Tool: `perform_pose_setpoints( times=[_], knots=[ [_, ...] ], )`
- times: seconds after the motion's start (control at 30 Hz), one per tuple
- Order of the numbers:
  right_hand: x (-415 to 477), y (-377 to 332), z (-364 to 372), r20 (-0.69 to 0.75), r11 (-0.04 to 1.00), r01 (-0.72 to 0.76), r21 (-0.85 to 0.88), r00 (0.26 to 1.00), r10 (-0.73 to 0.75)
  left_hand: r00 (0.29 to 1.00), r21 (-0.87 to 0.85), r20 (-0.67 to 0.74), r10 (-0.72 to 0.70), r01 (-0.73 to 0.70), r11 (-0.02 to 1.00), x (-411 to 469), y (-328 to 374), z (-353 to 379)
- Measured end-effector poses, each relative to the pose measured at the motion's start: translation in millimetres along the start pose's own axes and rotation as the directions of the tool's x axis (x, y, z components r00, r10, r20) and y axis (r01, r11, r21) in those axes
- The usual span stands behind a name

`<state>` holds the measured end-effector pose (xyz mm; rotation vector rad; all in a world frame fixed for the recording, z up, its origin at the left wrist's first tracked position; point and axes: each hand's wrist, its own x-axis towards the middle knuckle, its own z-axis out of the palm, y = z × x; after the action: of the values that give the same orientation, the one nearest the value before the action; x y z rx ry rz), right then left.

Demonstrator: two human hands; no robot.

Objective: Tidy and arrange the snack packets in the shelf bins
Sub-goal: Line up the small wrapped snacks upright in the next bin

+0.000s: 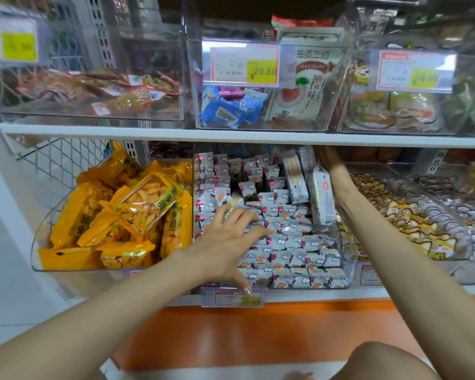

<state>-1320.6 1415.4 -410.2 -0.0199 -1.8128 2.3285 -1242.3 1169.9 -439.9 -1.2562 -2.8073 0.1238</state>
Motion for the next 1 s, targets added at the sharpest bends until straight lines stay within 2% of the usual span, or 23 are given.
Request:
perform_pose_setpoints(
  times=[0.1, 0.17, 0.23, 0.33, 0.47, 0.83, 0.9, 1.0],
  knots=[
    [0.5, 1.7, -1.4, 0.015, 0.998, -0.023, -0.059, 1.000, 0.024, 1.000, 0.023, -0.005, 0.011, -0.011, 1.000, -1.0, 1.3, 0.1],
    [1.9, 0.3, -0.6, 0.014, 0.970, 0.002, -0.242, 1.000, 0.002, 1.000, 0.031, -0.011, 0.009, -0.009, 0.999, -2.0, 1.8, 0.5],
    [0.1, -2.5, 0.6, 0.016, 0.948, 0.046, -0.314, 0.999, -0.043, 1.000, 0.037, -0.017, 0.012, -0.012, 0.999, -3.2, 1.9, 1.3],
    [-7.6, 1.4, -3.6, 0.064, 0.968, 0.069, -0.242, 0.996, -0.055, 1.000, 0.052, -0.012, 0.016, -0.015, 0.999, -2.4, 1.1, 1.6],
    [-18.0, 8.5, -7.0, -0.015, 0.982, 0.038, -0.187, 0.999, -0.042, 1.000, 0.030, 0.009, 0.013, -0.013, 0.999, -0.4, -1.0, -0.5],
    [-41.5, 6.9, -4.6, -0.082, 0.984, 0.137, -0.114, 0.986, -0.146, 1.000, 0.063, -0.008, 0.007, -0.006, 0.998, -2.9, 3.7, -2.9],
    [-42.2, 6.4, -4.6, -0.128, 0.979, 0.158, -0.129, 0.976, -0.175, 1.000, 0.038, 0.018, 0.014, -0.015, 0.999, -0.6, 0.2, -6.7],
    [-39.2, 6.9, -4.9, -0.177, 0.956, 0.158, -0.245, 0.963, -0.205, 1.000, -0.059, -0.010, 0.023, -0.023, 0.998, 5.1, -11.7, -22.2]
  ],
)
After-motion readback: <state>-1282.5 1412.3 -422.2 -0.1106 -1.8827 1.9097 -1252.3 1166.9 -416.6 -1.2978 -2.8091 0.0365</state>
